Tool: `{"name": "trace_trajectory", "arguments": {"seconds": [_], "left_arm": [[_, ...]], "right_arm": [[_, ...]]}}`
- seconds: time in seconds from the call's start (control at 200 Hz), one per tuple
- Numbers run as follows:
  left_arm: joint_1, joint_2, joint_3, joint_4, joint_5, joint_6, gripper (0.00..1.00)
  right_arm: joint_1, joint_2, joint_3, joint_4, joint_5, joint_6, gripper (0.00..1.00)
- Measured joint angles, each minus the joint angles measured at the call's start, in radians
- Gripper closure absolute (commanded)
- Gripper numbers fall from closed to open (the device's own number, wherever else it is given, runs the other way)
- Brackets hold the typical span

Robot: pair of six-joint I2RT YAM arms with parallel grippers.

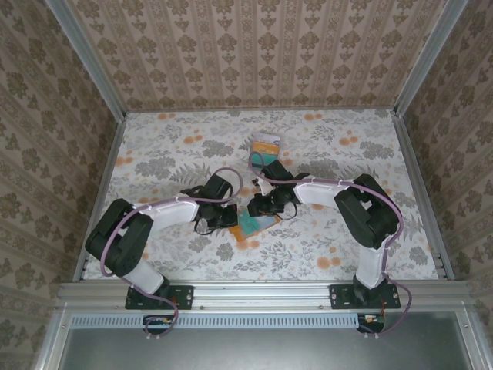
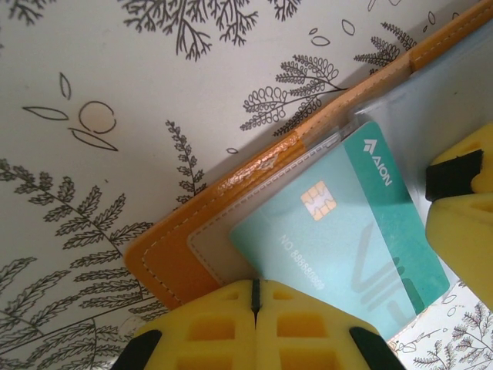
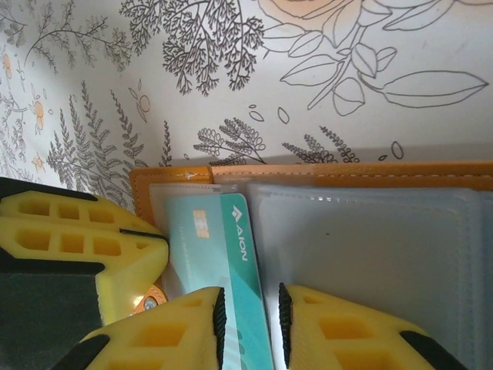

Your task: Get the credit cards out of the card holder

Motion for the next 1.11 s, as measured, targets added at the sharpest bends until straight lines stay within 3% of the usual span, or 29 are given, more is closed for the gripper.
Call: {"name": "trace_trajectory", "arguments": {"seconds": [0.36,0.695,1.105], "left_arm": [[-0.002,0.002,0.002,-0.002,0.0,0.0,0.97],[-0.004,0.002,0.002,-0.002,0.0,0.0,0.97],[-0.004,0.002,0.002,-0.002,0.0,0.0,0.97]], "right_arm": [[0.012,0.0,-0.026,0.011,-0.027,0.003,0.78],[0.012,0.0,-0.027,0.012,-0.027,0.007,1.0],[0.001,-0.047,-0.056,0.011,-0.021,0.004,1.0]]}}
